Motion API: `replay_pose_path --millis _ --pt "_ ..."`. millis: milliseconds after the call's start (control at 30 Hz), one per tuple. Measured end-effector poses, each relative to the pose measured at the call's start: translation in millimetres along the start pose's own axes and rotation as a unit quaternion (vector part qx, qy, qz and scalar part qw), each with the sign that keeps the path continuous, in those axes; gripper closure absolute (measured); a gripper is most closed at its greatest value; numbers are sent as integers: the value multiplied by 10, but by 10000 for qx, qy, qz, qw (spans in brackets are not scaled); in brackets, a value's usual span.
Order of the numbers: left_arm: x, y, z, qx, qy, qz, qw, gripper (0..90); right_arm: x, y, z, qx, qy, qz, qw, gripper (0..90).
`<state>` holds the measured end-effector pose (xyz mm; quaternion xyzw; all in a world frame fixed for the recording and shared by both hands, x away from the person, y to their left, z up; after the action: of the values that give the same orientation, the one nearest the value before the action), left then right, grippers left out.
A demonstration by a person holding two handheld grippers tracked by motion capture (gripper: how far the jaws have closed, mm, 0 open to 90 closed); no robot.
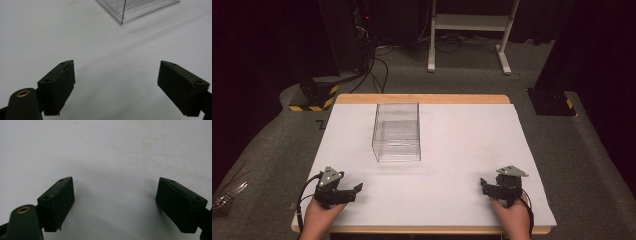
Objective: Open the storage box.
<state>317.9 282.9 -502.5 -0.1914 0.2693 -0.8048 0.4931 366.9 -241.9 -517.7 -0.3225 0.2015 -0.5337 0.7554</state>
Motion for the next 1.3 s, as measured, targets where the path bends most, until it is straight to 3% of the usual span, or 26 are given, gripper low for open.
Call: replay_pose_path --millis 367,800,933,1200,1300 --pt "115 -14 107 255 -138 -247 9993 150 -4 -2 -2 0 7 -11 10000 158" --pt "216 -19 213 185 -149 -383 9990 126 -4 -2 -3 8 -11 -16 10000 159" --pt "223 -34 259 224 -252 -611 9976 113 -4 -3 -3 6 -6 -14 10000 159" --pt "265 61 342 201 -118 -549 9982 149 -3 -3 -4 7 -7 -12 10000 159" --pt "281 108 371 195 -166 -608 9978 157 -3 -3 -4 9 -11 -13 10000 159"
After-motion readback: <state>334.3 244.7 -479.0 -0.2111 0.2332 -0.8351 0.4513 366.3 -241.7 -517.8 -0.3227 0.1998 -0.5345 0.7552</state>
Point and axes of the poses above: each handheld gripper's, and its own axes: y roughly forward along the jaws, z roughly out of its top, x roughly to its right, the point moved 2 cm from there along y, roughly forward along the jaws, and after that the axes turned 1 degree about -y, right-handed, at the moved point
